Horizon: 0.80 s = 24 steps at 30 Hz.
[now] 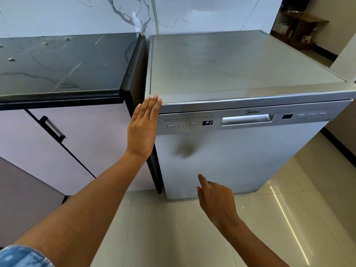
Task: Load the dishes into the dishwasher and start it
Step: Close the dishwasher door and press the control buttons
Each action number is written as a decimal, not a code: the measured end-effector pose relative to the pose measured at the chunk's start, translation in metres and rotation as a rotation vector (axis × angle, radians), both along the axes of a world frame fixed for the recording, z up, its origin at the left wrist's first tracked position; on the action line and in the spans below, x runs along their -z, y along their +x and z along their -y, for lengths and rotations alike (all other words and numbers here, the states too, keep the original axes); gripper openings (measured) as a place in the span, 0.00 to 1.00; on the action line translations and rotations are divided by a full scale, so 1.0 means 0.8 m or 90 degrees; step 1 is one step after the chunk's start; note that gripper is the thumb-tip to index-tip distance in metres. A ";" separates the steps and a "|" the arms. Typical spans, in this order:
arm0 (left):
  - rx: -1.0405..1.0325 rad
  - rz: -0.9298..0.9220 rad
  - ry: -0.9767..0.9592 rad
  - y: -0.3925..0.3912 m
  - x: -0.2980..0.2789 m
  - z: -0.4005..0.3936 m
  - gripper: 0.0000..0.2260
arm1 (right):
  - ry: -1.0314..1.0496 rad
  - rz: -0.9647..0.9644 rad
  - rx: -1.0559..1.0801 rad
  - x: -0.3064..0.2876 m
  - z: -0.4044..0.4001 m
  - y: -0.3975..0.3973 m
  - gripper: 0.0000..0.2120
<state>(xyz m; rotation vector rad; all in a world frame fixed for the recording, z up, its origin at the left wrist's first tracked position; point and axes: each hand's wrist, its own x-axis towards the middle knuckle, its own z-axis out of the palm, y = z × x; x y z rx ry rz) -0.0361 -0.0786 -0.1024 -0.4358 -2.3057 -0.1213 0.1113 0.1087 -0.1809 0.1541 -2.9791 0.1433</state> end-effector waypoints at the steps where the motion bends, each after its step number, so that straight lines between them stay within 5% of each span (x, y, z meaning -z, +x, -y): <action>1: 0.001 0.003 0.000 -0.001 0.000 0.000 0.34 | -0.001 -0.024 -0.005 0.003 0.001 -0.002 0.20; 9: -0.018 0.035 -0.029 0.000 -0.006 -0.001 0.35 | -0.047 -0.093 -0.007 -0.010 0.003 0.002 0.16; 15: -0.048 0.169 -0.051 0.028 -0.033 -0.007 0.31 | -0.084 -0.106 -0.019 -0.029 0.009 0.023 0.17; 24: 0.057 0.098 -0.027 0.265 -0.100 0.042 0.19 | -0.129 -0.256 -0.014 -0.155 0.026 0.083 0.14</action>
